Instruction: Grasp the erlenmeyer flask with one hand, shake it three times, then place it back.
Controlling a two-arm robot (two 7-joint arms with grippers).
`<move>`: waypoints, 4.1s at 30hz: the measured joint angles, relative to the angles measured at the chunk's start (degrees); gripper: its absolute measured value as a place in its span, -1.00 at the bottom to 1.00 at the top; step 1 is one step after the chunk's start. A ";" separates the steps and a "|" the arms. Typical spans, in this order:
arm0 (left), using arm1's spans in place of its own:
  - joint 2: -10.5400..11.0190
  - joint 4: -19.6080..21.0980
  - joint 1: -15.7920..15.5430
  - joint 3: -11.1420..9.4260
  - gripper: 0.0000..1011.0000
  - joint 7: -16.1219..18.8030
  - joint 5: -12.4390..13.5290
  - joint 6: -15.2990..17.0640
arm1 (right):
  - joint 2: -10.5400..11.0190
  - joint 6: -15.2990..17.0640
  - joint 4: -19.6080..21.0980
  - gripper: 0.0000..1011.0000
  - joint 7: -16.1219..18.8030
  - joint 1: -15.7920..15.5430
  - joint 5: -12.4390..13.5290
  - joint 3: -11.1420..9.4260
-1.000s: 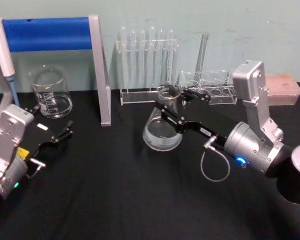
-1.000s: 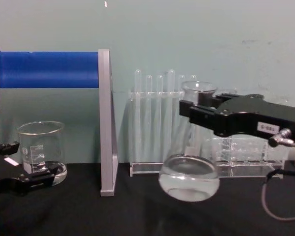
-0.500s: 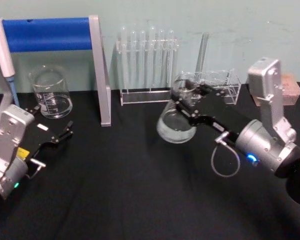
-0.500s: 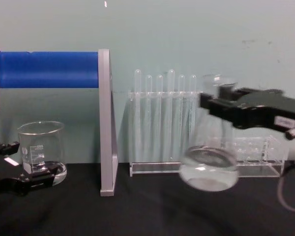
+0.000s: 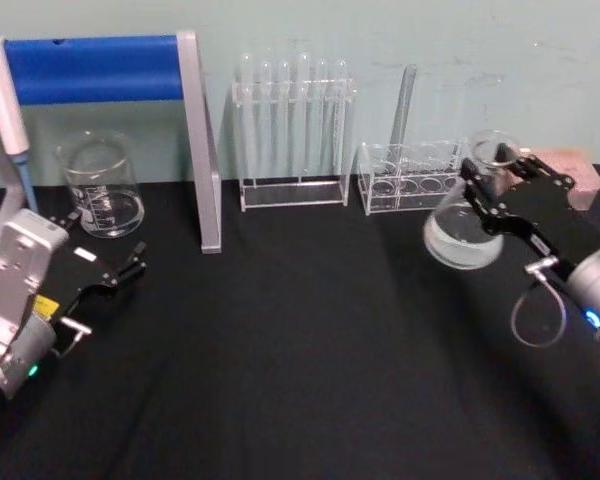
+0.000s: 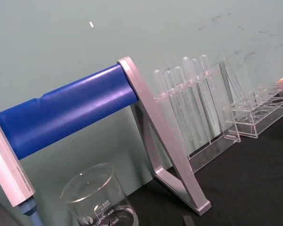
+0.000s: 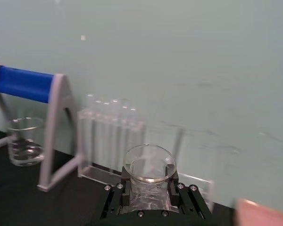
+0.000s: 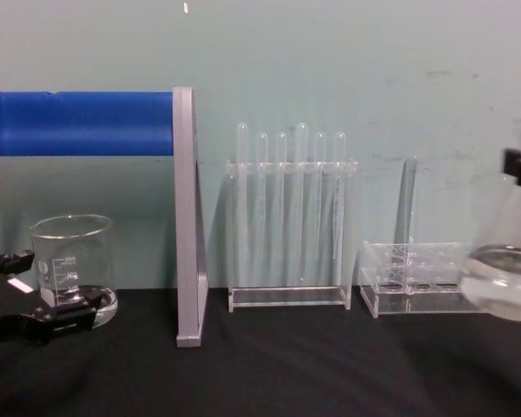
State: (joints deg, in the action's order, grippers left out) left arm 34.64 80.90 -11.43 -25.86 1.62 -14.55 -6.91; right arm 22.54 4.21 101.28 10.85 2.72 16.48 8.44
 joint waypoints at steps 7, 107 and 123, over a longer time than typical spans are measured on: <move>0.00 0.00 0.00 0.00 0.98 0.00 0.00 0.00 | -0.31 0.33 1.45 -0.11 -1.05 -2.41 -0.61 -2.58; 0.00 0.00 0.00 0.00 0.98 0.00 0.00 0.00 | 1.39 -5.49 -25.11 -0.11 25.38 18.61 10.73 21.78; 0.00 0.00 0.00 0.00 0.98 0.00 0.00 0.00 | 1.80 -5.43 -25.75 -0.11 26.03 18.98 10.82 22.45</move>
State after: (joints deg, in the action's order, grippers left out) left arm 34.64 80.90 -11.43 -25.86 1.62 -14.55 -6.91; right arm 24.34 -1.22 75.53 36.88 21.70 27.30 30.88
